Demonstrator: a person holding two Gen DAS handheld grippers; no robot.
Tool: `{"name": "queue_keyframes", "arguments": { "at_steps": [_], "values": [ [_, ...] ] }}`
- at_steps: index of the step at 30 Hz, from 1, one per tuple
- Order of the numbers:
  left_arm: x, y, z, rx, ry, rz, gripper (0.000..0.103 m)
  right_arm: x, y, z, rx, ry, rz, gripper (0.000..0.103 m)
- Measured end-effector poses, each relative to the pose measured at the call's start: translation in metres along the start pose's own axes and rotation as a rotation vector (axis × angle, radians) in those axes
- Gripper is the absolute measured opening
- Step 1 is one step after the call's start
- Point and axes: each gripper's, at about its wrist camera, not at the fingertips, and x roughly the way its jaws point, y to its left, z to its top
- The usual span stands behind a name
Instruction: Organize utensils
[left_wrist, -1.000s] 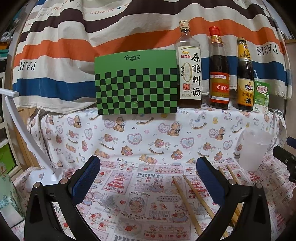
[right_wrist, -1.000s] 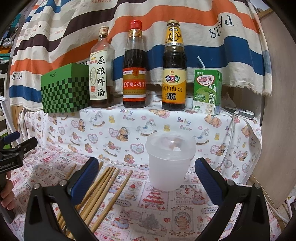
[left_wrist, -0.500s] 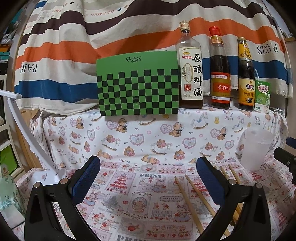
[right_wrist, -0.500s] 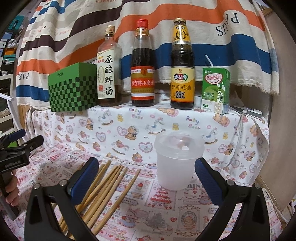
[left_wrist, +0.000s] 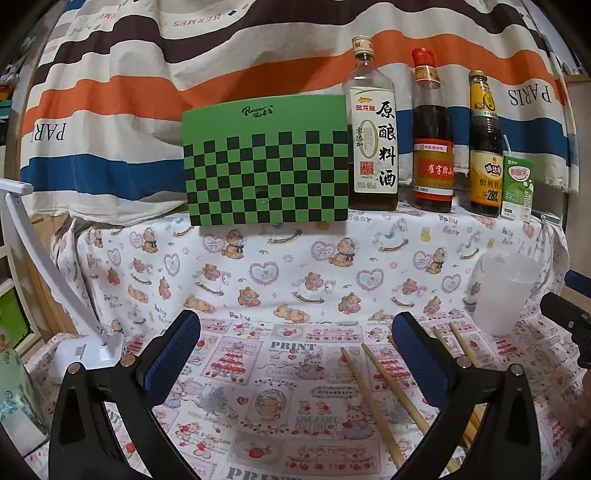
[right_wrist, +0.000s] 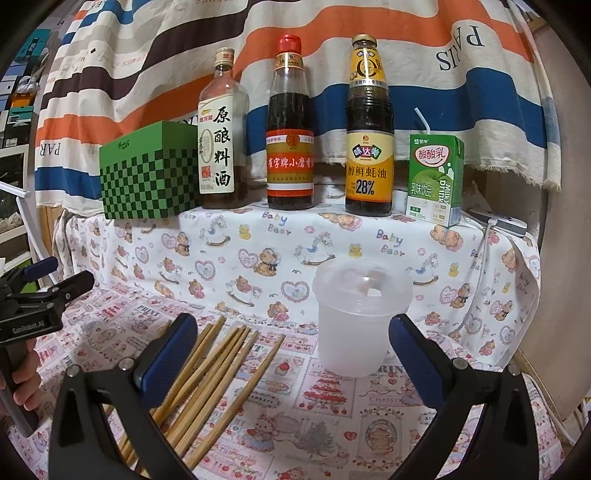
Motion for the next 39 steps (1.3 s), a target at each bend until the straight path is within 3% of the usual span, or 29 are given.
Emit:
{"name": "queue_keyframes", "arguments": {
  "at_steps": [20, 23, 28, 31, 32, 34, 39],
  "values": [
    [0.006, 0.008, 0.0, -0.017, 0.027, 0.081, 0.103, -0.001, 0.001, -0.001, -0.001, -0.005, -0.005, 0.103],
    [0.005, 0.006, 0.001, 0.014, 0.013, 0.101, 0.103, -0.005, 0.001, -0.001, 0.014, -0.022, -0.015, 0.103],
    [-0.004, 0.012, 0.005, -0.028, -0.017, 0.089, 0.103, -0.012, 0.001, -0.001, 0.027, -0.06, -0.007, 0.103],
    [-0.014, 0.013, 0.008, -0.042, -0.064, 0.15, 0.103, -0.007, 0.0, -0.002, 0.051, -0.009, 0.017, 0.102],
    [-0.018, 0.015, 0.009, -0.047, -0.083, 0.182, 0.103, -0.002, 0.002, -0.002, 0.048, 0.042, 0.031, 0.1],
    [-0.023, 0.019, 0.011, -0.065, -0.115, 0.207, 0.103, 0.006, 0.005, -0.004, 0.047, 0.121, 0.062, 0.078],
    [-0.022, 0.025, 0.012, -0.107, -0.092, 0.173, 0.103, 0.03, 0.013, -0.018, 0.058, 0.337, 0.123, 0.046]
  ]
}}
